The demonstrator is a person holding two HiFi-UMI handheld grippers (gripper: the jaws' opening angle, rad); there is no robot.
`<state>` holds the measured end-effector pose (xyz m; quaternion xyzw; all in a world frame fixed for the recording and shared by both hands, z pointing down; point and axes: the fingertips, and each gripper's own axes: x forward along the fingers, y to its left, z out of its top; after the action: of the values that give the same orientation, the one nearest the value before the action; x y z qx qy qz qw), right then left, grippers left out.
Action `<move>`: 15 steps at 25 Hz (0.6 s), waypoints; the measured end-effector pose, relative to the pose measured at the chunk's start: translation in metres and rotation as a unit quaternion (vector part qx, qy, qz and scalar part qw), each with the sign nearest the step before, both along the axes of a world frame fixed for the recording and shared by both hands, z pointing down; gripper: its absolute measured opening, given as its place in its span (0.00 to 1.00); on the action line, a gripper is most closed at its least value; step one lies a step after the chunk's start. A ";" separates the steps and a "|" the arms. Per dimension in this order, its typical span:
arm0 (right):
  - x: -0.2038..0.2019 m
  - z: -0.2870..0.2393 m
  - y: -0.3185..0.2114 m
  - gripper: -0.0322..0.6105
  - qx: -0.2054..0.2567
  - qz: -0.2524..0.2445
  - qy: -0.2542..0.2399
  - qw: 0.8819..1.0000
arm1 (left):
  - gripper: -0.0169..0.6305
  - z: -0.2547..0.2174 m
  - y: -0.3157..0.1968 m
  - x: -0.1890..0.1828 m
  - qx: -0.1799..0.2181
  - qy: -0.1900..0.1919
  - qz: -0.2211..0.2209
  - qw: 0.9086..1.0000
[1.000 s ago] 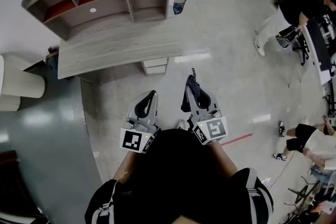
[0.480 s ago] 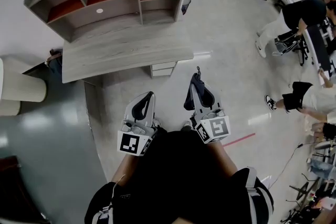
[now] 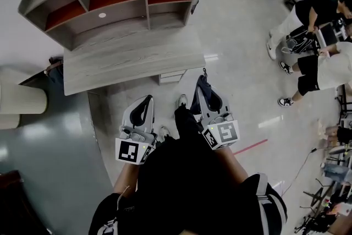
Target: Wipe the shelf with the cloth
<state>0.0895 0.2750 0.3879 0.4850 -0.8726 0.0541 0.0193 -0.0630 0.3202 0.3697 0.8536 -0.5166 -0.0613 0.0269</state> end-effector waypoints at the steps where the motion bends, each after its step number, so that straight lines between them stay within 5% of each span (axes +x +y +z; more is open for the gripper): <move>1: -0.001 0.001 -0.008 0.13 0.001 -0.002 -0.002 1.000 | 0.03 -0.001 -0.007 -0.002 0.001 -0.002 -0.002 1.000; 15: -0.001 0.000 -0.174 0.13 0.000 -0.045 -0.018 0.999 | 0.03 -0.012 -0.164 -0.005 -0.002 -0.027 -0.061 0.998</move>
<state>0.0889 0.1009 0.3874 0.4443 -0.8937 0.0617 0.0059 -0.0680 0.1561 0.3579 0.8217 -0.5686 -0.0381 0.0110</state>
